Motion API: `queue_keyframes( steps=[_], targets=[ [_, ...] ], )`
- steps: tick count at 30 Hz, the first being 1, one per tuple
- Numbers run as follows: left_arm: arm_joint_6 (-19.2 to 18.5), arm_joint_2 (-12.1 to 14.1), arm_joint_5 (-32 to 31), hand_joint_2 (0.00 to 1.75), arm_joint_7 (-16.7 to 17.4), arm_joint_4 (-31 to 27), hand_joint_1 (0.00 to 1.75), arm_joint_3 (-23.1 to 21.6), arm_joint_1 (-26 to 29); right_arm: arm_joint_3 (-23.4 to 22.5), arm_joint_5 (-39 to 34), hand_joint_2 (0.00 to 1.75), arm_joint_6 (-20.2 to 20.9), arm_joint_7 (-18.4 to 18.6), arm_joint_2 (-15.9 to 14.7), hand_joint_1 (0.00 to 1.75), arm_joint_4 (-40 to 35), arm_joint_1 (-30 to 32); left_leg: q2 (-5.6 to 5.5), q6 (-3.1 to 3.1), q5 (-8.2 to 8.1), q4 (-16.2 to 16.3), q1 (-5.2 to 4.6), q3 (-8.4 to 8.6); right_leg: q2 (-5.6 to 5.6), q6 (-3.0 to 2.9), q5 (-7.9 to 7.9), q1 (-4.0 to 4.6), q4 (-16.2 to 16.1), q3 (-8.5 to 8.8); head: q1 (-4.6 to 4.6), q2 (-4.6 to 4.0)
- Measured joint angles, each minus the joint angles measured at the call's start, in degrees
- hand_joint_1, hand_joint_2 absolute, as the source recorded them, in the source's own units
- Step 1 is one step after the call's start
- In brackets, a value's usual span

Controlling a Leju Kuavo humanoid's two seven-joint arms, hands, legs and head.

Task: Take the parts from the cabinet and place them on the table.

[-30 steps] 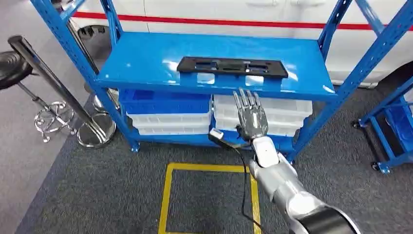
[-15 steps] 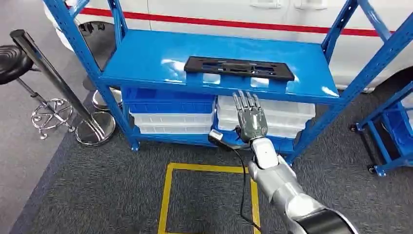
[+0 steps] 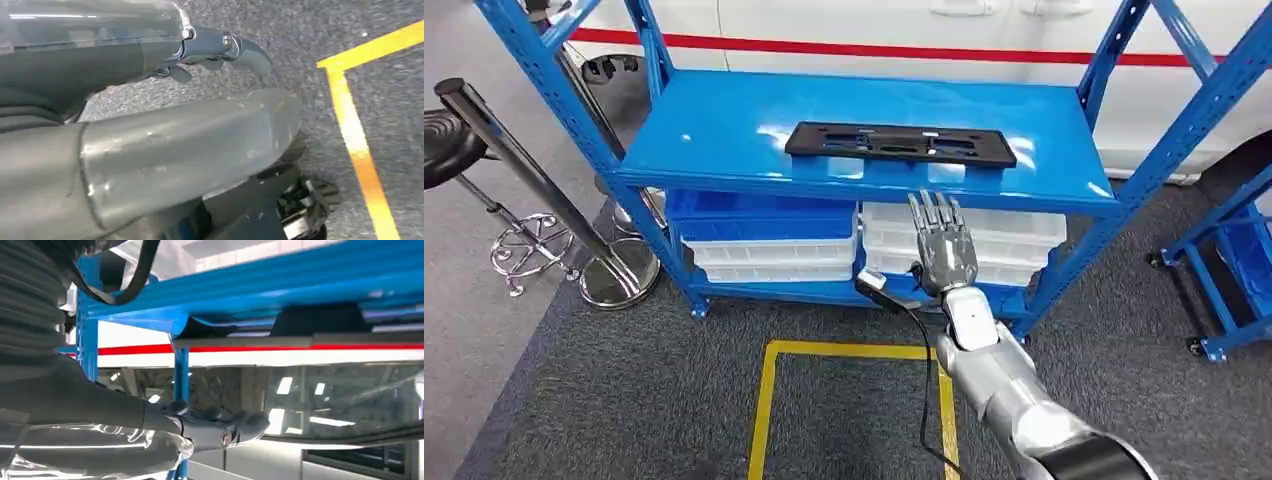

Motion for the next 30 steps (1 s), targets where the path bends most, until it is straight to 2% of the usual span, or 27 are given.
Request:
queue_keyframes(
  steps=[2, 3, 4, 6, 7, 8, 9, 11, 13, 14, 15, 17, 18, 19, 20, 22, 23, 24, 25, 26, 28, 29, 30],
  targets=[
    [0.0, 0.0, 0.0, 0.0, -0.1, 0.0, 0.0, -0.1, 0.1, 0.0, 0.0, 1.75, 0.0, 0.0, 0.1, 0.0, 0.0, 0.3, 0.0, -0.28, -3.37, 9.4, 0.03, -5.18, -0.06, -0.35, -0.5, 0.2, 0.0, 0.48, 0.02, 0.0],
    [0.0, 0.0, 0.0, 0.0, -0.1, 0.0, 0.0, -0.1, 0.3, -0.1, 0.0, 1.75, 0.0, 0.0, 0.2, 0.0, 0.0, 0.4, 0.01, -0.33, -3.52, 11.8, 0.03, -6.91, -0.04, -0.37, -0.76, 0.26, 0.1, 0.67, 0.0, 0.02],
    [0.0, 0.0, 0.0, 0.0, -0.1, 0.0, 0.0, -0.1, 0.4, -0.2, 0.0, 1.75, 0.0, 0.0, 0.2, 0.0, 0.0, 0.5, 0.01, -0.27, -2.22, 11.5, 0.03, -7.27, 0.02, -0.32, -1.08, 0.28, 0.2, 1.0, 0.0, 0.02],
    [0.0, 0.0, 0.0, 0.0, -0.1, 0.0, 0.0, -0.1, 0.4, -0.2, 0.0, 1.75, 0.0, 0.0, 0.3, 0.0, 0.0, 0.5, 0.01, 0.09, 3.43, 4.0, 0.02, -4.32, 0.14, -0.13, -1.92, 0.3, 0.4, 1.99, 0.0, 0.02],
    [0.0, 0.0, 0.0, 0.0, -0.1, 0.0, 0.0, -0.1, 0.3, -0.2, 0.0, 1.75, 0.0, 0.0, 0.3, 0.0, 0.0, 0.5, 0.02, 0.57, 7.14, -2.7, -0.04, -1.46, 0.15, 0.05, -2.52, 0.37, 0.5, 2.8, 0.0, 0.02],
    [0.0, 0.0, 0.0, 0.0, -0.1, 0.0, 0.0, -0.1, 0.3, -0.2, 0.0, 1.75, 0.0, 0.0, 0.4, 0.0, 0.0, 0.6, 0.0, 0.95, 6.78, -4.6, -0.13, -0.28, 0.11, 0.22, -2.88, 0.39, 0.3, 3.05, 0.02, 0.02],
    [0.1, 0.0, 0.0, 0.0, -0.1, 0.0, 0.0, -0.1, 0.2, -0.3, 0.0, 1.75, 0.0, 0.0, 0.4, 0.0, 0.0, 0.4, 0.0, 1.21, 6.21, -5.9, -0.54, 0.45, 0.15, 0.64, -3.07, 0.64, 0.5, 3.0, 0.02, 0.02],
    [0.1, 0.0, 0.0, 0.0, -0.2, 0.0, 0.0, -0.2, 0.2, -0.3, 0.0, 1.75, 0.0, 0.0, 0.4, 0.0, -0.1, 0.5, -0.01, 1.65, 5.89, -6.4, -0.64, 0.42, 0.09, 1.32, -2.71, 0.6, 0.4, 3.2, 0.02, 0.02],
    [0.1, 0.0, 0.0, 0.0, -0.2, 0.0, 0.0, -0.2, 0.4, -0.3, 0.0, 1.75, 0.0, -0.1, 0.4, 0.0, -0.2, 0.5, -0.15, 2.3, 5.85, -7.1, -0.17, 1.58, 0.08, 1.82, -2.75, 0.68, 0.7, 3.39, -0.04, 0.0],
    [0.1, 0.0, 0.0, 0.0, -0.2, 0.0, 0.0, -0.2, 0.3, -0.3, 0.0, 1.75, 0.0, -0.1, 0.4, 0.0, -0.2, 0.5, -0.13, 2.53, 5.72, -7.5, -0.08, 2.14, 0.1, 2.13, -3.31, 0.41, 2.4, 2.84, 0.09, 0.02],
    [0.1, 0.0, 0.0, 0.0, -0.2, 0.0, 0.0, -0.2, 0.2, -0.4, 0.0, 1.75, 0.0, -0.1, 0.4, 0.0, -0.2, 0.2, -0.11, 2.89, 5.46, -7.5, -0.06, 2.44, 0.06, 2.5, -4.76, 0.42, 5.8, 0.82, 0.02, 0.0],
    [0.1, 0.0, 0.0, 0.0, -0.2, 0.0, 0.0, -0.2, 0.1, -0.6, 0.1, 1.75, 0.0, 0.0, 0.4, 0.0, -0.2, 0.4, -0.11, 3.14, 4.78, -7.5, -0.08, 2.99, 0.08, 2.99, -8.31, 0.22, 14.3, -4.72, 0.04, 0.02],
    [0.1, 0.0, 0.0, 0.0, -0.2, 0.0, 0.0, -0.2, 0.2, -0.7, 0.1, 1.75, 0.0, 0.0, 0.4, 0.0, -0.2, 0.8, -0.13, 3.14, 4.42, -7.5, -0.08, 3.37, 0.07, 2.95, -8.88, 0.14, 17.4, -7.16, 0.04, 0.02],
    [0.1, 0.0, 0.0, 0.0, -0.2, 0.0, 0.0, -0.2, 0.4, -0.7, 0.1, 1.75, 0.0, 0.0, 0.4, 0.0, -0.2, 1.0, -0.18, 3.1, 4.09, -7.5, -0.07, 3.81, 0.06, 2.96, -7.87, 0.0, 17.5, -8.07, 0.04, 0.02],
    [0.1, 0.0, 0.0, 0.0, -0.2, 0.0, 0.0, -0.3, 0.4, -0.7, 0.1, 1.75, 0.0, 0.0, 0.4, 0.0, -0.2, 1.1, -0.22, 3.02, 3.65, -7.5, -0.06, 4.43, -0.01, 3.04, -5.23, -0.14, 15.1, -7.76, 0.04, 0.02],
    [0.1, -0.1, 0.0, 0.0, -0.2, 0.0, 0.0, -0.5, 0.4, -0.8, 0.1, 1.75, 0.0, 0.0, 0.3, 0.0, -0.2, 1.0, -0.3, 2.7, 2.63, -7.5, -0.04, 5.94, -0.19, 2.81, 1.89, -0.18, 5.1, -4.19, 0.07, 0.0],
    [0.1, -0.1, 0.0, 0.0, -0.2, 0.0, 0.0, -0.7, 0.5, -0.9, 0.1, 1.75, 0.0, 0.0, 0.3, 0.0, -0.2, 1.0, -0.29, 2.35, 2.06, -7.6, -0.01, 6.06, -0.3, 2.46, 3.66, -0.07, 1.1, -2.95, 0.04, 0.0],
    [0.1, -0.1, 0.0, 0.0, -0.2, 0.0, 0.0, -0.7, 0.4, -1.0, 0.1, 1.75, 0.0, 0.0, 0.3, 0.0, -0.2, 0.9, -0.33, 1.91, 1.83, -7.4, -0.14, 6.43, -0.35, 2.18, 0.8, 0.54, 0.6, -3.41, 0.07, 0.02],
    [0.1, -0.1, 0.0, 0.0, -0.2, 0.0, 0.0, -0.7, 0.2, -1.1, 0.1, 1.75, 0.0, 0.0, 0.3, 0.0, -0.2, 0.9, -0.3, 1.5, 1.58, -7.4, -0.15, 6.1, -0.42, 1.54, 1.23, 0.59, 0.9, -3.23, 0.24, 0.02],
    [0.1, -0.1, 0.0, 0.0, -0.2, 0.0, 0.0, -0.8, 0.3, -1.1, 0.1, 1.75, 0.0, 0.0, 0.3, 0.0, -0.2, 1.2, -0.24, 0.98, 1.39, -7.1, -0.18, 6.79, -0.33, 1.17, 2.11, 0.63, 0.6, -3.22, 0.26, 0.02],
    [0.1, -0.1, 0.0, 0.0, -0.2, 0.0, 0.0, -0.9, 0.4, -1.2, 0.1, 1.75, 0.0, 0.0, 0.3, 0.0, -0.2, 1.1, -0.19, 0.41, 1.21, -6.6, -0.12, 7.07, -0.07, 0.35, 1.73, 0.38, 0.5, -2.17, 0.22, 0.02],
    [0.2, 0.0, 0.0, 0.0, -0.2, 0.0, 0.0, -0.9, 0.3, -1.3, 0.0, 1.75, 0.0, -0.1, 0.3, 0.0, -0.4, 1.1, -0.14, 0.27, 0.98, -4.7, 0.0, 6.32, -0.16, 0.01, 1.51, 0.29, 0.2, -1.43, 0.2, 0.02],
    [0.2, 0.0, 0.0, 0.0, -0.2, 0.0, 0.0, -1.0, 0.2, -1.4, -0.1, 1.75, 0.0, -0.4, 0.3, 0.0, -0.5, 0.9, -0.13, 0.16, 0.21, -1.1, 0.0, 4.5, -0.17, -0.42, 1.19, 0.3, 0.2, -1.05, 0.2, 0.0]
  ],
)
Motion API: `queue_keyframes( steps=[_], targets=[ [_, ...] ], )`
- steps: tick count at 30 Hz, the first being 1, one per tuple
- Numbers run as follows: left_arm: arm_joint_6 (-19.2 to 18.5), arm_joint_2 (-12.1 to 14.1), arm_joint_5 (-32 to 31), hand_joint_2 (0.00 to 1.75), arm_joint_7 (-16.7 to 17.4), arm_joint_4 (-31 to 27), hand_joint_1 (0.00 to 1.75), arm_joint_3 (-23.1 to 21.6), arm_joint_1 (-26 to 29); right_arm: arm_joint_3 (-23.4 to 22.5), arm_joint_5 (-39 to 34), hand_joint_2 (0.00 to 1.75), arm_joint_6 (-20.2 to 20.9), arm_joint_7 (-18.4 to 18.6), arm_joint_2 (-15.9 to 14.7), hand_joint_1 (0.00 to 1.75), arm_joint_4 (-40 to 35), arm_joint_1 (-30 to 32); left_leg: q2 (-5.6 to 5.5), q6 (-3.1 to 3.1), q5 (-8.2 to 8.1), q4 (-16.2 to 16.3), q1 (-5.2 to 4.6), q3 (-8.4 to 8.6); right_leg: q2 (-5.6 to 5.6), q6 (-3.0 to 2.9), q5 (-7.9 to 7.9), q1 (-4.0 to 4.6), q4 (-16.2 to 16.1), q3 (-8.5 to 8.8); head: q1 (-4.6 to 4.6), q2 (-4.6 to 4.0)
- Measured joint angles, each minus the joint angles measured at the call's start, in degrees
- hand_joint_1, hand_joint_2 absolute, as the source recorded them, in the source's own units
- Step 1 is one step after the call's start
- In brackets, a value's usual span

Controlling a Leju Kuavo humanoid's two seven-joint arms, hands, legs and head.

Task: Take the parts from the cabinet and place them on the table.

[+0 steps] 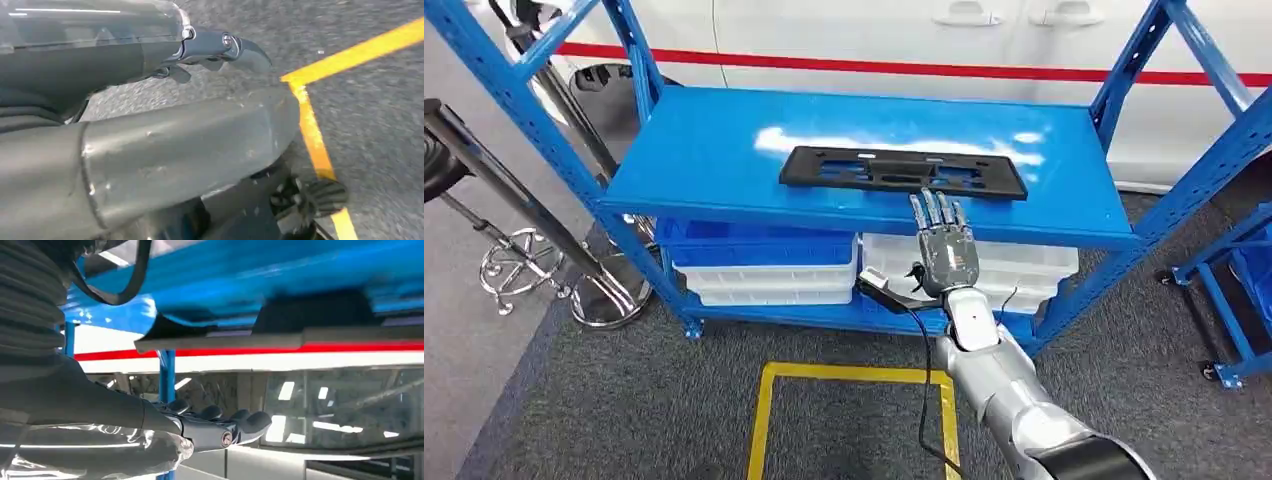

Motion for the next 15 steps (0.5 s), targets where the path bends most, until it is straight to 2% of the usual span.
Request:
queue_keyframes(
  steps=[2, 3, 4, 5, 6, 7, 8, 9, 10, 11, 12, 13, 14, 15],
  targets=[
    [0.1, -0.1, 0.1, 0.0, 0.0, 0.0, 0.0, 0.0, 0.0, -0.4, -1.2, 1.75, 0.0, -0.9, 0.2, 0.0, -0.8, 0.4, 0.0, -0.5, -3.5, 8.4, 0.08, -5.45, 0.01, -0.34, -0.71, 0.16, 0.0, 0.67, -0.07, 0.0],
    [0.1, -0.1, 0.2, 0.0, 0.0, 0.0, 0.0, 0.0, 0.1, -0.5, -1.4, 1.75, 0.0, -1.2, 0.2, 0.0, -1.0, 0.6, 0.0, -0.7, -4.8, 10.8, 0.07, -7.43, 0.05, -0.43, -1.09, 0.3, 0.0, 1.0, -0.04, 0.02],
    [0.1, -0.1, 0.2, 0.0, 0.0, 0.0, 0.0, 0.0, 0.2, -0.7, -1.6, 1.75, 0.0, -1.3, 0.3, 0.0, -1.2, 0.8, 0.0, -0.65, -4.97, 11.5, 0.07, -8.74, 0.14, -0.43, -1.5, 0.4, 0.1, 1.44, -0.07, 0.0],
    [0.1, 0.0, 0.2, 0.0, 0.0, 0.0, 0.0, 0.0, 0.3, -0.8, -1.7, 1.75, 0.0, -1.4, 0.3, 0.0, -1.3, 0.9, 0.0, -0.43, -3.36, 9.7, 0.05, -8.81, 0.25, -0.4, -1.97, 0.52, 0.2, 1.97, -0.04, 0.02],
    [0.1, 0.0, 0.2, 0.0, 0.0, 0.0, 0.0, 0.0, 0.3, -0.8, -1.7, 1.75, 0.0, -1.4, 0.3, 0.0, -1.5, 1.0, 0.01, -0.04, -0.19, 5.8, -0.02, -7.75, 0.29, -0.38, -2.43, 0.66, 0.2, 2.57, -0.05, 0.02],
    [0.1, 0.0, 0.2, 0.0, 0.0, 0.0, 0.0, 0.0, 0.2, -0.8, -1.8, 1.75, 0.0, -1.5, 0.3, 0.0, -1.7, 1.0, 0.02, 0.59, 3.78, 0.4, -0.15, -5.91, 0.29, -0.31, -2.88, 0.8, 0.2, 3.27, -0.04, 0.02],
    [0.2, 0.0, 0.2, 0.0, 0.0, 0.0, 0.0, 0.0, 0.2, -0.8, -1.9, 1.75, 0.0, -1.7, 0.4, 0.0, -2.0, 1.1, 0.08, 1.16, 6.8, -4.3, -0.35, -4.31, 0.27, -0.21, -3.29, 0.84, 0.2, 3.76, -0.04, 0.02],
    [0.3, 0.2, 0.3, 0.0, 0.0, 0.0, 0.0, 0.0, 0.1, -1.2, -2.4, 1.75, 0.0, -2.2, 0.5, 0.0, -2.5, 1.1, 0.3, 1.45, 4.77, -4.3, -0.79, -4.4, 0.26, 0.07, -3.45, 0.94, 0.0, 4.04, -0.02, 0.02],
    [0.4, 0.2, 0.4, 0.0, 0.0, 0.0, 0.0, 0.0, 0.0, -1.8, -2.8, 1.75, 0.0, -2.9, 0.6, 0.0, -3.1, 1.3, 0.04, 1.61, 3.66, -5.0, -1.03, -4.29, 0.36, 0.49, -3.63, 0.71, -0.1, 3.89, -0.09, 0.02],
    [0.4, 0.2, 0.5, 0.0, 0.0, 0.0, 0.0, 0.0, 0.1, -2.2, -2.9, 1.75, 0.0, -3.3, 0.7, 0.0, -3.8, 1.6, 0.04, 2.03, 4.7, -5.4, -1.16, -3.92, 0.31, 0.9, -3.89, 0.7, -0.4, 4.0, -0.06, 0.02],
    [0.4, 0.2, 0.5, 0.0, 0.0, 0.0, 0.0, 0.0, 0.4, -2.6, -2.9, 1.75, 0.0, -3.6, 0.9, 0.0, -4.6, 1.9, -0.01, 2.62, 5.42, -5.8, -1.06, -3.69, 0.28, 1.32, -3.0, 0.77, 0.9, 4.14, -0.09, 0.02],
    [0.4, 0.1, 0.5, 0.0, 0.0, 0.0, 0.0, -0.1, 0.5, -2.9, -2.9, 1.75, 0.0, -3.7, 1.0, 0.0, -5.0, 2.0, -0.09, 2.94, 5.56, -6.0, -0.67, -2.5, 0.3, 1.68, -3.06, 0.96, 1.1, 4.48, -0.02, 0.02],
    [0.4, 0.0, 0.5, 0.0, 0.0, 0.0, 0.0, -0.1, 0.5, -3.2, -2.8, 1.75, 0.0, -3.8, 1.0, 0.0, -5.4, 2.1, 0.03, 3.03, 5.52, -6.4, -0.49, -1.96, 0.23, 1.84, -3.93, 0.7, 2.0, 4.3, -0.11, 0.02],
    [0.4, 0.0, 0.5, 0.0, 0.0, 0.0, 0.0, -0.1, 0.4, -3.3, -2.8, 1.75, 0.0, -3.9, 1.0, 0.0, -5.7, 2.0, 0.03, 3.19, 5.44, -6.4, -0.41, -1.65, 0.26, 1.95, -4.78, 0.79, 3.2, 3.64, -0.02, 0.02]
  ],
)
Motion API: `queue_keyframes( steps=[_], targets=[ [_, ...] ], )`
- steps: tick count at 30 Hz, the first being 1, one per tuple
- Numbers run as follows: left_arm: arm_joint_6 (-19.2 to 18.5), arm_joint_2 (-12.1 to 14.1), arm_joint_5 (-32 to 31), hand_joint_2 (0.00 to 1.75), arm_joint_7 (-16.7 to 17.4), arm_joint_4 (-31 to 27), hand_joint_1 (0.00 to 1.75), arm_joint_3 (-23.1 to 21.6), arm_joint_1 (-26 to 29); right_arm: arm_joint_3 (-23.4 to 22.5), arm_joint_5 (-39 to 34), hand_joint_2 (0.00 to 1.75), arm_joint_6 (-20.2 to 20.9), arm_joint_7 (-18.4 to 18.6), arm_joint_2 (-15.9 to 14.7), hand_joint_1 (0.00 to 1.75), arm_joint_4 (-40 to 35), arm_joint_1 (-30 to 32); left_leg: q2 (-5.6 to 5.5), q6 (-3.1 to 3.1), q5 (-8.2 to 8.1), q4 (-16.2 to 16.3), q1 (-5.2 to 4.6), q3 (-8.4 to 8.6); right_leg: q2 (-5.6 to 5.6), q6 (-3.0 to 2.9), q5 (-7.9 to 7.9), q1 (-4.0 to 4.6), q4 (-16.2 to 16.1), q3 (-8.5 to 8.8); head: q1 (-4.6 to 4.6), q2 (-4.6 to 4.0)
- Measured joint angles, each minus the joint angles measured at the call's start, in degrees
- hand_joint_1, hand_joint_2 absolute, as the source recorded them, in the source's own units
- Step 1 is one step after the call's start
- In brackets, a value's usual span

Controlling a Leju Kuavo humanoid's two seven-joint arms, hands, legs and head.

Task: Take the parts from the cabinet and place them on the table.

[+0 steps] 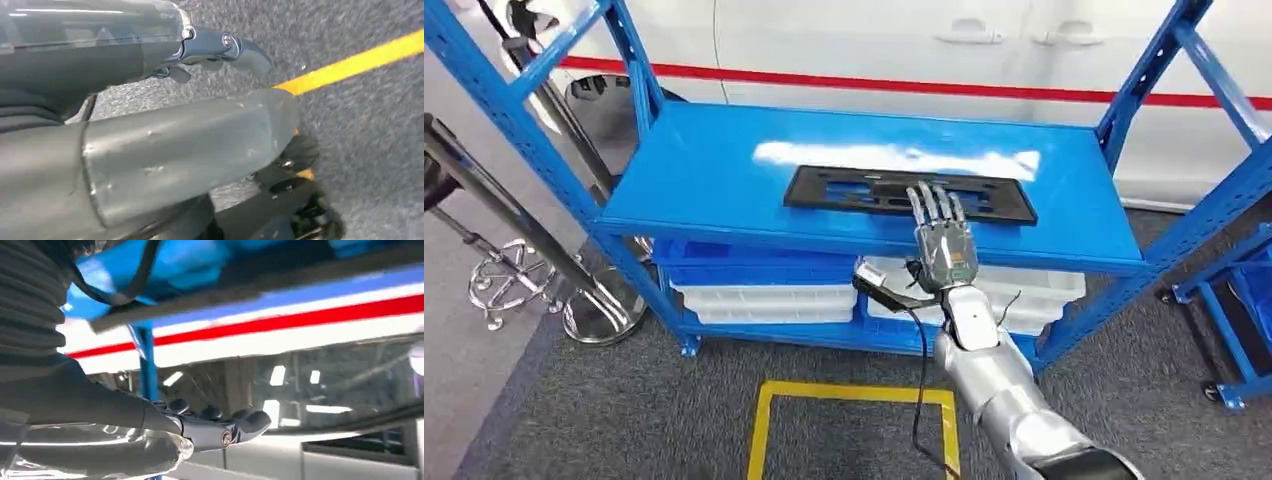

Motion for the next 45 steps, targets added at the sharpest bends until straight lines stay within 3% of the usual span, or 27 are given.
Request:
queue_keyframes(
  steps=[2, 3, 4, 5, 8, 9, 10, 11, 14, 15, 16, 19, 20, 21, 23, 24, 26, 28, 30, 31, 34, 35, 36, 37, 39, 43, 45],
  targets=[
    [0.0, 0.0, 0.0, 0.0, 0.0, 0.0, 0.0, 0.0, -0.2, -0.5, 0.0, 1.75, 0.0, -0.1, 0.0, 0.0, -0.3, 0.2, -0.04, 0.33, -0.62, 0.0, 0.0, 0.45, 0.01, 0.7, -4.3, -0.43, 8.7, -5.36, -0.02, 0.0],
    [0.0, 0.0, 0.0, 0.0, 0.0, 0.0, 0.0, 0.0, -0.1, -0.7, 0.0, 1.75, 0.0, -0.2, 0.0, 0.0, -0.3, 0.5, -0.1, 0.28, -0.94, 0.0, 0.0, 0.61, -0.01, 0.95, -5.47, -0.6, 12.2, -7.88, -0.02, 0.0],
    [0.0, 0.0, 0.0, 0.0, 0.0, 0.0, 0.0, 0.0, -0.1, -0.9, 0.0, 1.75, 0.0, -0.4, 0.0, 0.0, -0.4, 1.0, -0.18, 0.19, -1.28, 0.1, 0.02, 0.92, -0.04, 1.16, -5.36, -0.78, 14.0, -9.7, -0.04, 0.0],
    [0.0, 0.0, 0.0, 0.0, 0.0, 0.0, 0.0, 0.0, 0.1, -0.9, 0.0, 1.75, 0.0, -0.5, 0.0, 0.0, -0.5, 1.3, -0.22, 0.1, -1.66, 0.1, 0.05, 1.35, -0.05, 1.32, -3.68, -0.99, 13.1, -10.13, -0.02, 0.0],
    [0.0, -0.2, 0.1, 0.0, 0.0, 0.0, 0.0, 0.0, 0.2, -1.4, 0.2, 1.75, 0.0, -0.7, 0.0, 0.0, -1.1, 1.4, -0.23, -0.54, -3.23, 0.1, 0.17, 3.43, -0.25, 1.16, 5.88, -1.16, -0.2, -5.84, -0.02, 0.0],
    [0.0, -0.2, 0.1, 0.0, 0.0, 0.0, 0.0, 0.0, 0.2, -1.7, 0.2, 1.75, 0.0, -0.9, 0.0, 0.0, -1.2, 1.5, -0.2, -0.95, -3.73, 0.0, 0.15, 3.42, -0.31, 0.9, 6.38, -1.0, -2.2, -5.25, -0.04, -0.02],
    [0.0, -0.2, 0.1, 0.0, 0.0, 0.0, 0.0, 0.0, 0.0, -1.9, 0.2, 1.75, 0.0, -0.9, 0.0, 0.0, -1.2, 1.4, -0.26, -1.3, -3.92, 0.2, 0.13, 3.51, -0.44, 0.47, 4.12, -0.52, -3.2, -5.6, 0.15, 0.0],
    [0.1, -0.2, 0.1, 0.0, 0.0, 0.0, 0.0, 0.0, -0.2, -1.9, 0.4, 1.75, 0.0, -0.9, 0.2, 0.0, -1.4, 1.7, -0.18, -1.79, -4.31, -0.1, 0.14, 3.42, -0.43, -0.16, 5.44, -0.48, -2.9, -5.45, 0.13, 0.0],
    [0.1, -0.2, 0.1, 0.0, 0.0, 0.0, 0.0, -0.1, -0.1, -2.4, 0.7, 1.75, 0.0, -1.0, 0.5, 0.0, -2.0, 1.8, -0.03, -2.65, -5.03, 1.0, 0.32, 4.12, -0.26, -1.45, 4.86, -0.76, -3.3, -3.93, 0.11, 0.0],
    [0.1, -0.2, 0.1, 0.0, 0.0, 0.0, 0.0, -0.1, -0.2, -2.6, 0.7, 1.75, 0.0, -1.0, 0.5, 0.0, -2.3, 1.6, -0.05, -2.85, -5.07, 3.6, 0.33, 2.99, -0.28, -1.84, 4.58, -0.79, -3.4, -3.39, 0.15, 0.0],
    [0.1, -0.2, 0.1, 0.0, 0.0, 0.0, 0.0, -0.1, -0.3, -2.6, 0.8, 1.75, 0.0, -1.1, 0.5, 0.0, -2.3, 1.3, -0.04, -3.08, -5.94, 7.8, 0.35, 0.54, -0.27, -2.15, 4.2, -0.79, -3.4, -3.01, 0.04, 0.0],
    [0.1, -0.2, 0.1, 0.0, 0.0, 0.0, 0.0, -0.1, -0.1, -2.6, 1.1, 1.75, 0.0, -1.1, 0.7, 0.0, -2.3, 1.8, -0.03, -3.51, -10.73, 18.4, 0.4, -7.35, -0.17, -2.32, 2.88, -0.6, -3.4, -1.74, 0.06, 0.0],
    [0.1, -0.2, 0.1, 0.0, 0.0, 0.0, 0.0, -0.1, 0.0, -2.6, 1.1, 1.75, 0.0, -1.1, 0.7, 0.0, -2.3, 1.9, -0.03, -3.39, -10.42, 18.3, 0.39, -8.33, -0.06, -2.3, 2.36, -0.53, -3.4, -1.06, 0.07, 0.0],
    [0.1, -0.2, 0.2, 0.0, 0.0, 0.0, 0.0, -0.1, 0.0, -2.6, 1.2, 1.75, 0.0, -1.1, 0.7, 0.0, -2.3, 2.0, -0.03, -3.22, -8.87, 16.4, 0.37, -8.25, 0.0, -2.28, 1.91, -0.48, -3.4, -0.41, 0.06, 0.0],
    [0.1, -0.2, 0.2, 0.0, 0.0, 0.0, 0.0, -0.1, 0.0, -2.6, 1.2, 1.75, 0.0, -1.1, 0.9, 0.0, -2.3, 1.9, -0.03, -2.17, -1.45, 7.2, 0.15, -5.84, 0.01, -2.11, 0.69, -0.32, -3.4, 1.36, 0.06, 0.0],
    [0.2, -0.1, 0.2, 0.0, 0.0, 0.0, 0.0, -0.1, 0.0, -2.6, 1.2, 1.75, 0.0, -1.1, 0.9, 0.0, -2.2, 2.0, 0.08, -1.19, 3.14, 2.3, -0.27, -4.79, -0.01, -1.99, 0.15, -0.4, -3.6, 1.59, 0.09, 0.0],
    [0.2, 0.0, 0.2, 0.0, 0.1, 0.0, 0.0, -0.1, -0.2, -2.6, 1.2, 1.75, 0.0, -1.1, 1.0, 0.0, -2.2, 2.0, 0.03, -1.03, 1.7, 1.1, -0.79, -4.53, 0.25, -1.06, -0.51, -0.34, -3.6, 1.68, 0.07, 0.0],
    [0.1, 0.0, 0.2, 0.0, 0.1, 0.0, 0.0, -0.1, 0.0, -2.6, 1.2, 1.75, 0.0, -1.1, 1.1, 0.0, -2.3, 2.1, -0.01, -0.33, 2.1, 0.4, -0.7, -3.98, 0.22, -0.34, 0.29, -0.33, -3.0, 2.11, 0.09, 0.0],
    [0.1, -0.1, 0.2, 0.0, 0.1, 0.0, 0.0, -0.1, 0.0, -2.6, 1.2, 1.75, 0.0, -1.1, 1.0, 0.0, -2.4, 2.0, -0.09, -0.01, 2.03, -0.4, -0.26, -2.26, 0.06, 0.3, -0.58, -0.46, -1.7, 2.36, 0.11, 0.0],
    [0.1, 0.0, 0.2, 0.0, 0.1, 0.0, 0.0, -0.1, -0.1, -2.7, 1.2, 1.75, 0.0, -1.1, 1.0, 0.0, -2.4, 1.8, -0.1, 0.37, 1.74, -0.4, -0.2, -1.85, 0.02, 0.53, -1.56, -0.49, 1.4, 0.74, 0.09, 0.0],
    [0.1, -0.1, 0.2, 0.0, 0.1, 0.0, 0.0, -0.1, -0.3, -2.7, 1.2, 1.75, 0.0, -1.1, 1.0, 0.0, -2.4, 2.1, -0.14, 0.53, 0.64, -0.3, -0.22, -1.18, 0.01, 1.26, -7.13, -0.83, 12.9, -7.53, 0.11, 0.0],
    [0.2, -0.1, 0.2, 0.0, 0.1, 0.0, 0.0, -0.1, -0.2, -2.7, 1.2, 1.75, 0.0, -1.1, 1.0, 0.0, -2.4, 2.3, -0.22, 0.46, 0.29, -0.3, -0.21, -0.81, 0.01, 1.48, -7.09, -0.93, 13.5, -8.75, 0.09, 0.0],
    [0.2, -0.1, 0.2, 0.0, 0.1, 0.0, 0.0, -0.1, -0.1, -2.7, 1.2, 1.75, 0.0, -1.0, 1.0, 0.0, -2.4, 2.4, -0.28, 0.38, -0.15, -0.2, -0.21, -0.23, 0.0, 1.58, -5.49, -1.06, 12.0, -8.92, 0.11, 0.0],
    [0.1, -0.1, 0.2, 0.0, 0.1, 0.0, 0.0, -0.1, 0.0, -2.7, 1.3, 1.75, 0.0, -1.0, 1.0, 0.0, -2.4, 2.4, -0.28, 0.23, -0.73, -0.2, -0.21, 0.52, -0.02, 1.51, -2.46, -1.11, 8.3, -8.05, 0.09, 0.0],
    [0.2, -0.2, 0.2, 0.0, 0.2, 0.0, 0.0, -0.1, 0.0, -2.8, 1.5, 1.75, 0.0, -0.9, 1.0, 0.0, -2.4, 2.3, -0.28, -0.13, -1.84, 0.0, -0.2, 1.7, -0.03, 0.82, 5.68, -1.08, -1.7, -5.08, 0.11, 0.0],
    [0.4, -0.3, 1.2, 0.0, 0.1, 0.0, 0.0, -0.1, -0.4, -3.0, 1.8, 1.75, 0.0, -0.8, 1.0, 0.0, -2.3, 2.4, -0.31, -1.24, -2.43, 0.6, -0.32, 1.62, 0.03, -0.64, 5.61, -0.39, -3.3, -5.34, 0.06, 0.0],
    [0.5, -0.2, 1.5, 0.0, 0.0, 0.0, 0.0, -0.1, -0.4, -3.1, 1.8, 1.75, 0.0, -0.8, 1.0, 0.0, -2.5, 2.2, -0.18, -1.7, -3.29, 1.3, -0.15, 1.56, 0.02, -1.3, 5.5, -0.86, -3.9, -4.13, 0.07, -0.02]
  ],
)
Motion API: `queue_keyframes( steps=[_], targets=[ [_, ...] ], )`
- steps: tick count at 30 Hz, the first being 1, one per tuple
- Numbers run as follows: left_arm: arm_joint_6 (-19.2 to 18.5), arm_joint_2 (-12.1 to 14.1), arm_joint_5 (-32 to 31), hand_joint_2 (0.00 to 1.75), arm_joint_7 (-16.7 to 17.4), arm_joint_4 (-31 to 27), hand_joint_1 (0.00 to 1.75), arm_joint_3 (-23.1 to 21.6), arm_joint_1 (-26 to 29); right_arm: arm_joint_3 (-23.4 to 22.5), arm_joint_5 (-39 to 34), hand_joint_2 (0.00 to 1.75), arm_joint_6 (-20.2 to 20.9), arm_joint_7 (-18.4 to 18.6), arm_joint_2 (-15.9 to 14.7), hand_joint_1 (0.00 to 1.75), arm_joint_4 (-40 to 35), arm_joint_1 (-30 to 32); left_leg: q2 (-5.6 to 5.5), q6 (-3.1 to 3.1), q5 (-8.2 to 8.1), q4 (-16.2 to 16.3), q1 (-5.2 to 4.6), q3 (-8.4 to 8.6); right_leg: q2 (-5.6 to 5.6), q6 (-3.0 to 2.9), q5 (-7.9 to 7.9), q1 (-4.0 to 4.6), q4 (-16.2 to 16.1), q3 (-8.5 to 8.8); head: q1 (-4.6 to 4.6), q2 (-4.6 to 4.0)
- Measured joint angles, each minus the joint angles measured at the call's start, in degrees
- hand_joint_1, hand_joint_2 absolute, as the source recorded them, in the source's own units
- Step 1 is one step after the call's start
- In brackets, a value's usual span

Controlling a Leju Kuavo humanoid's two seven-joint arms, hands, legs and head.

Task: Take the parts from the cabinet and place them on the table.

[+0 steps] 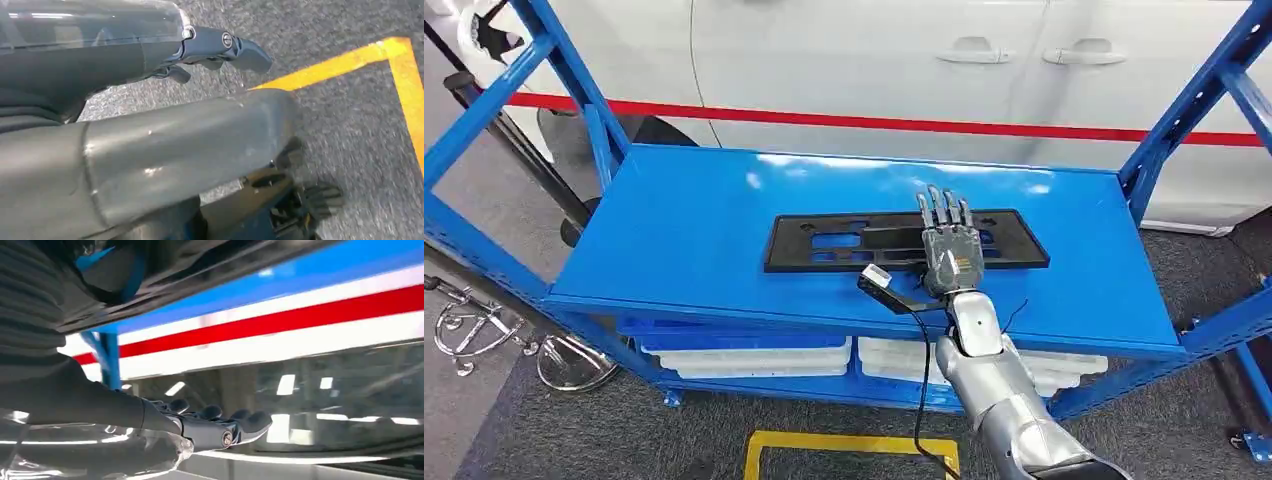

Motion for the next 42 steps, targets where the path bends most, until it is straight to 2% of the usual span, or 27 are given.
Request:
queue_keyframes(
  steps=[1, 4, 5, 7, 9, 10, 11, 12, 14, 15, 16, 19, 20, 21, 23, 24, 25, 29, 31, 33, 34, 36, 37, 38, 40, 41, 42],
  targets=[
    [0.0, 0.0, 0.1, 0.0, -0.2, 0.0, 0.0, 0.0, -0.1, 0.0, 0.0, 1.75, 0.0, 0.0, 0.0, 0.0, 0.0, -0.2, 0.06, -0.35, -1.35, 2.8, -0.02, -1.08, -0.05, -0.37, -0.24, -0.1, -0.1, 0.47, 0.0, 0.02],
    [0.2, 0.0, 0.3, 0.0, -0.7, 0.0, 0.0, 0.0, -0.4, -0.1, 0.0, 1.75, 0.0, -0.2, 0.0, 0.0, 0.0, -0.3, 0.07, -1.14, -6.68, 15.7, 0.4, -8.53, -0.15, -0.81, -0.72, -0.01, -0.1, 0.77, -0.02, 0.02],
    [0.2, 0.0, 0.4, 0.0, -0.7, 0.0, 0.0, 0.0, -0.4, -0.1, 0.0, 1.75, 0.0, -0.3, 0.0, 0.0, 0.0, -0.2, 0.07, -1.24, -6.72, 17.6, 0.45, -10.11, -0.11, -0.82, -0.85, -0.01, 0.0, 0.83, -0.02, 0.0],
    [0.4, 0.0, 0.5, 0.0, -0.8, 0.0, 0.0, 0.0, -0.4, -0.1, 0.0, 1.75, 0.0, -0.4, 0.0, 0.0, 0.0, -0.2, 0.07, -1.17, -3.05, 13.6, 0.46, -9.16, 0.06, -0.67, -1.17, -0.01, 0.1, 1.17, -0.02, 0.0],
    [0.8, 0.0, 0.6, 0.0, -0.9, 0.0, 0.0, 0.0, -0.6, -0.1, 0.0, 1.75, 0.0, -0.5, 0.0, 0.0, -0.1, -0.3, 0.1, -0.66, 3.12, 3.6, 0.44, -5.02, 0.11, -0.35, -1.56, 0.01, 0.1, 1.82, -0.02, 0.02],
    [0.9, 0.0, 0.7, 0.0, -1.0, 0.0, 0.0, 0.0, -0.7, -0.1, 0.0, 1.75, 0.0, -0.6, 0.0, 1.68, -0.2, -0.4, 0.17, -0.3, 3.95, 0.0, 0.27, -3.89, 0.1, -0.09, -1.73, 0.12, 0.2, 1.94, 0.0, 0.0],
    [1.0, 0.0, 0.7, 0.0, -1.0, 0.0, 0.0, 0.0, -0.9, -0.2, -0.1, 1.75, 0.0, -0.7, 0.0, 1.75, -0.2, -0.6, 0.16, -0.16, 2.27, -1.1, -0.05, -3.71, 0.13, 0.17, -1.7, 0.23, 0.4, 1.55, -0.02, 0.02],
    [1.0, 0.0, 0.8, 0.0, -1.1, 0.0, 0.0, 0.0, -1.0, -0.3, -0.2, 1.75, 0.0, -0.8, 0.0, 1.75, -0.1, -0.6, 0.07, 0.09, 3.53, -0.7, -0.1, -3.6, 0.11, 0.55, -1.77, 0.27, 0.4, 1.31, 0.0, 0.02],
    [1.0, 0.0, 0.8, 0.0, -1.2, 0.0, 0.0, 0.0, -0.9, -0.6, -0.7, 1.75, 0.0, -1.2, 0.0, 1.75, 0.1, -0.8, -0.05, 0.59, 3.74, -0.8, -0.15, -3.59, 0.08, 1.28, -1.71, 0.25, 0.1, 1.54, -0.02, 0.02],
    [1.0, 0.0, 0.9, 0.0, -1.2, 0.0, 0.0, 0.0, -0.9, -0.6, -0.7, 1.75, 0.0, -1.2, 0.0, 1.75, 0.1, -0.9, 0.09, 1.04, 4.16, -1.4, 0.55, -3.18, 0.05, 1.61, -2.26, 0.29, 0.5, 1.45, 0.0, 0.0],
    [1.0, 0.0, 1.0, 0.0, -1.3, 0.0, 0.0, 0.0, -1.1, -0.8, -0.9, 1.75, 0.0, -1.2, 0.0, 1.75, 0.2, -1.2, 0.04, 1.12, 4.16, -1.5, 0.46, -3.08, -0.03, 1.82, -3.32, 0.27, 1.9, 0.94, 0.02, 0.02],
    [0.7, 0.0, 1.6, 0.0, -1.4, 0.0, 0.0, 0.0, -1.5, -1.0, -1.0, 1.75, 0.0, -1.3, 0.0, 1.75, 0.5, -1.5, 0.11, 1.64, 4.01, -1.4, 0.29, -3.1, -0.03, 2.26, -9.69, 0.09, 15.1, -5.64, 0.0, 0.02],
    [0.7, 0.0, 1.6, 0.0, -1.4, 0.0, 0.0, 0.0, -1.5, -1.1, -1.0, 1.75, 0.0, -1.3, 0.0, 1.75, 0.7, -1.3, 0.09, 1.69, 3.95, -1.3, 0.26, -3.1, -0.04, 2.34, -10.25, 0.07, 18.4, -7.44, 0.02, 0.02],
    [0.7, 0.0, 1.7, 0.0, -1.4, 0.0, 0.0, 0.0, -1.5, -1.1, -1.0, 1.75, 0.0, -1.4, -0.1, 1.75, 0.9, -1.3, 0.06, 1.74, 3.85, -1.2, 0.25, -3.07, -0.04, 2.36, -9.42, 0.01, 18.6, -7.85, 0.0, 0.02],
    [0.7, 0.0, 1.7, 0.0, -1.5, 0.0, 0.0, 0.0, -1.5, -1.1, -1.0, 1.75, 0.0, -1.4, -0.1, 1.75, 0.9, -1.3, -0.06, 1.61, 3.53, -0.8, 0.25, -2.99, -0.04, 2.17, -4.74, -0.07, 12.0, -4.95, 0.0, 0.02],
    [0.7, 0.0, 1.7, 0.0, -1.5, 0.0, 0.0, 0.0, -1.6, -1.2, -1.0, 1.75, 0.0, -1.6, -0.1, 1.75, 0.9, -1.5, -0.13, 1.42, 3.23, -0.5, 0.24, -2.89, -0.04, 1.88, -1.54, -0.07, 5.4, -1.74, 0.0, 0.0],
    [0.7, 0.0, 1.7, 0.0, -1.6, 0.0, 0.0, 0.0, -1.6, -1.3, -1.0, 1.75, 0.0, -1.8, -0.1, 1.75, 0.9, -1.7, -0.14, 1.23, 2.94, -0.2, 0.26, -2.95, -0.03, 1.5, -1.16, 0.02, 1.4, -0.04, 0.0, 0.02],
    [0.7, -0.1, 2.0, 0.0, -1.5, 0.0, 0.0, 0.0, -1.9, -1.6, -1.4, 1.75, 0.0, -2.0, -0.2, 1.75, 0.9, -1.9, -0.2, 0.08, 2.85, -0.3, 0.09, -3.01, 0.05, 0.83, -1.46, 0.6, 1.2, 0.1, 0.0, 0.02],
    [0.7, 0.0, 2.1, 0.0, -1.3, 0.0, 0.0, 0.0, -1.8, -1.8, -1.6, 1.75, 0.0, -2.0, -0.2, 1.75, 0.9, -2.0, -0.06, -0.52, 1.89, 0.6, -0.04, -3.22, -0.15, 0.07, -0.97, -0.2, 0.0, 0.89, 0.0, 0.02],
    [0.7, 0.0, 2.1, 0.0, -1.1, 0.0, 0.0, 0.0, -1.9, -2.0, -1.7, 1.75, 0.0, -2.0, -0.2, 1.75, 0.9, -2.2, 0.03, -0.93, -1.76, 6.5, 0.26, -5.84, -0.21, -0.29, -1.01, -0.29, 0.0, 1.02, -0.02, 0.02],
    [0.7, 0.0, 2.2, 0.0, -1.0, 0.0, 0.0, 0.0, -1.8, -2.1, -1.7, 1.75, 0.0, -2.0, -0.2, 1.75, 0.9, -2.1, 0.05, -1.21, -4.36, 12.3, 0.49, -8.6, -0.28, -0.37, -1.07, -0.24, 0.0, 1.01, 0.0, 0.0],
    [0.7, 0.0, 2.3, 0.0, -0.9, 0.0, 0.0, 0.0, -1.4, -2.4, -1.8, 1.75, 0.0, -2.1, -0.2, 1.75, 0.9, -1.9, 0.06, -1.54, -5.64, 17.9, 0.58, -11.39, -0.28, -0.37, -1.11, -0.22, 0.1, 0.99, -0.02, 0.02],
    [0.7, 0.0, 2.3, 0.0, -0.9, 0.0, 0.0, 0.0, -1.3, -2.4, -1.8, 1.75, 0.0, -2.2, -0.2, 1.75, 0.9, -1.8, 0.07, -1.57, -4.28, 16.6, 0.62, -10.94, -0.26, -0.33, -1.15, -0.23, 0.1, 1.05, -0.02, 0.02],
    [0.7, 0.0, 2.3, 0.0, -0.9, 0.0, 0.0, 0.0, -1.2, -2.5, -1.9, 1.75, 0.0, -2.3, -0.2, 1.75, 0.9, -1.7, 0.08, -1.5, -1.69, 12.6, 0.67, -8.95, -0.18, -0.23, -1.21, -0.24, 0.1, 1.12, -0.02, 0.0],
    [0.7, 0.1, 2.3, 0.0, -0.9, 0.0, 0.0, 0.0, -1.4, -2.7, -2.0, 1.75, 0.0, -2.4, -0.2, 1.75, 0.9, -1.7, 0.22, -1.12, 3.15, 1.3, 0.71, -3.33, -0.11, 0.23, -1.52, -0.26, 0.5, 1.23, -0.02, 0.02],
    [0.7, 0.1, 2.3, 0.0, -0.9, 0.0, 0.0, 0.0, -1.5, -2.9, -2.0, 1.75, 0.0, -2.4, -0.2, 1.75, 0.9, -1.7, 0.16, -0.91, 2.13, 0.0, 0.31, -2.5, -0.07, 0.59, -1.7, 0.18, 0.7, 1.04, -0.02, 0.02],
    [0.7, 0.1, 2.3, 0.0, -0.9, 0.0, 0.0, 0.0, -1.5, -3.0, -2.0, 1.75, 0.0, -2.4, -0.2, 1.75, 0.9, -1.7, 0.04, -0.41, 2.46, -0.1, 0.33, -2.68, -0.05, 0.86, -1.62, 0.15, 0.8, 0.95, 0.0, 0.02]
  ],
)
